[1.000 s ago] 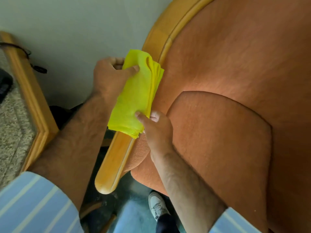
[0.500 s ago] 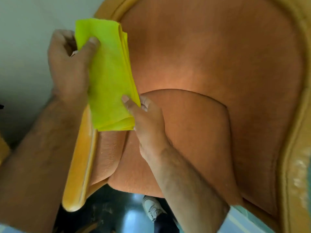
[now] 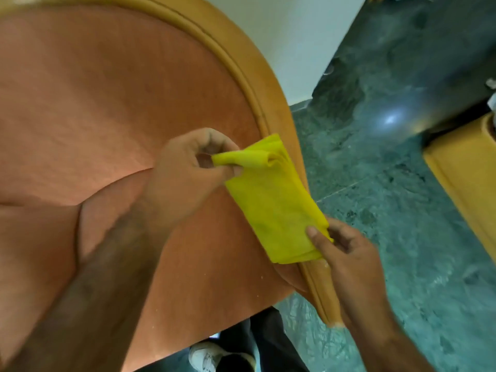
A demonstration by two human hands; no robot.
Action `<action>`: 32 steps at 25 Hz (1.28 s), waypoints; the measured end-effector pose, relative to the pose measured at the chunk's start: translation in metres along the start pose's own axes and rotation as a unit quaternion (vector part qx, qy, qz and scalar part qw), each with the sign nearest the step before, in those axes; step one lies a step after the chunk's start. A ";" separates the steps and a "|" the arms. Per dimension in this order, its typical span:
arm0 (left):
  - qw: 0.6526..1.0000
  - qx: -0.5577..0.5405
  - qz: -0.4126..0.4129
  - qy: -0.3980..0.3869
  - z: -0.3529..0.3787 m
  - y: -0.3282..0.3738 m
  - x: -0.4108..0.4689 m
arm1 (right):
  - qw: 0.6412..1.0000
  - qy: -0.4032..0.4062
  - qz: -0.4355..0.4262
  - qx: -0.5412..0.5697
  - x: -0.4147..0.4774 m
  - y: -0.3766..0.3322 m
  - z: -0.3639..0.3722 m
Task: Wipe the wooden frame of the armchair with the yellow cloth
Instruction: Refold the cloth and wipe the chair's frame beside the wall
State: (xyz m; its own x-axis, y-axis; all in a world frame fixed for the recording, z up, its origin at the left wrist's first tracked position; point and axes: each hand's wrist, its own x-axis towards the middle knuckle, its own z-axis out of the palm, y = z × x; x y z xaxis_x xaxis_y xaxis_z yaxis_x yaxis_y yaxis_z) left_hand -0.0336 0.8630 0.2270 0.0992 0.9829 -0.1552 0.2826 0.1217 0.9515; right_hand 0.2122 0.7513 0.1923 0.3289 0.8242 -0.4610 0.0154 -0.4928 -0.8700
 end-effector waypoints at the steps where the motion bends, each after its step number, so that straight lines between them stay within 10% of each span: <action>1: 1.000 0.022 0.008 -0.017 0.023 -0.001 0.005 | 1.000 0.027 -0.003 -0.012 0.005 0.007 -0.020; 9: 0.930 0.325 0.156 -0.079 0.100 -0.027 0.029 | 0.972 0.075 -0.003 -0.222 0.033 0.059 -0.059; 14: 0.796 0.497 0.344 -0.007 0.091 -0.032 0.077 | 0.898 0.061 -0.232 -0.368 0.047 0.055 -0.005; 20: 0.686 0.640 0.341 -0.059 0.071 -0.031 0.138 | 0.824 0.070 -0.228 -0.513 0.063 0.068 0.043; 32: 0.659 0.654 0.371 -0.035 0.071 -0.033 0.140 | 0.827 0.054 -0.267 -0.492 0.082 0.056 0.042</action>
State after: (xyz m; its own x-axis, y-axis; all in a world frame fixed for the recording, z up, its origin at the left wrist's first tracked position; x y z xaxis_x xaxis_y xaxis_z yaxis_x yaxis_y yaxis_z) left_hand 0.0384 0.9870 0.1547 0.7038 0.6903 0.1678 0.7069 -0.6568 -0.2626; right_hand 0.2001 0.8031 0.0988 0.1086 0.9941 0.0074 0.9294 -0.0989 -0.3555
